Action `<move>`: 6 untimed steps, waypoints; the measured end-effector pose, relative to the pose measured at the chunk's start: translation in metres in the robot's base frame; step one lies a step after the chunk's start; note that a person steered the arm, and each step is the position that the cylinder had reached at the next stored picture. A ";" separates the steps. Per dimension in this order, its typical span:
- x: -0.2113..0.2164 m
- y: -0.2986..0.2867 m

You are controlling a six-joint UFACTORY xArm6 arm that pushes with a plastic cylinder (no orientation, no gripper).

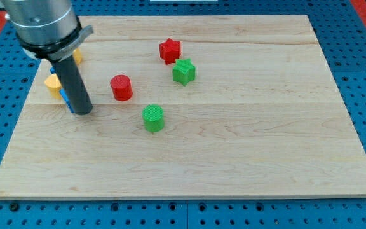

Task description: Move red circle to the red star

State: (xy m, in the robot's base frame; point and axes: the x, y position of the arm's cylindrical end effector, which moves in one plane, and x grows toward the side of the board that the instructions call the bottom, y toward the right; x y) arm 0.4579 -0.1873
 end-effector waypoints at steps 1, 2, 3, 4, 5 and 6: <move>0.000 -0.009; 0.000 0.002; -0.007 0.006; -0.023 0.019; -0.040 0.061; -0.044 0.100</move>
